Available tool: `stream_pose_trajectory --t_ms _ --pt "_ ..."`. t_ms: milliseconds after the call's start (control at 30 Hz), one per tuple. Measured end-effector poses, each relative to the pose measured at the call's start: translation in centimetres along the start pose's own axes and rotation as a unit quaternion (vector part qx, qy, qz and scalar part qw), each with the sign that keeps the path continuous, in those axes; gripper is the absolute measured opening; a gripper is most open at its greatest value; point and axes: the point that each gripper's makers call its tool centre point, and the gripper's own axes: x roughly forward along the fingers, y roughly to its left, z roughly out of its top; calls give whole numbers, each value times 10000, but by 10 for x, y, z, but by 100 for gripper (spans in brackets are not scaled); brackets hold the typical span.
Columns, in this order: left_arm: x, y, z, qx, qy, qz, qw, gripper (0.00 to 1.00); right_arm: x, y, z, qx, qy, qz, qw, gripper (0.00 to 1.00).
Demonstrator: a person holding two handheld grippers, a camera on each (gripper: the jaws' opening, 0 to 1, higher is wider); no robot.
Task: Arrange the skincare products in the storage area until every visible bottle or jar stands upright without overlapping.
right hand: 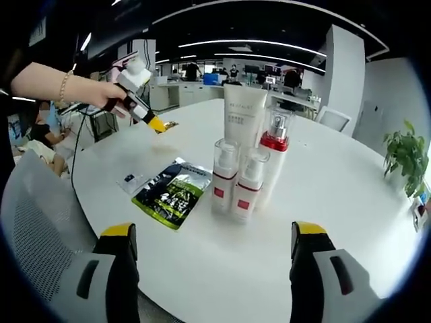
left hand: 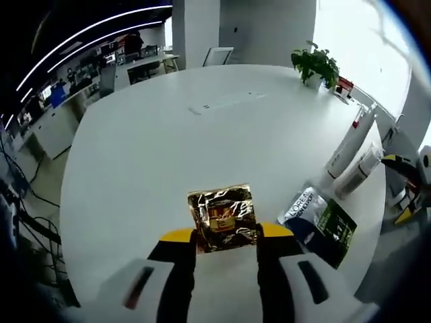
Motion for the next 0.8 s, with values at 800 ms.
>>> stream_pose_trajectory --t_ms 800 --pt "-78 -53 -4 -174 -700 201 9972 39 -2 21 20 -160 -287 501 9982 81"
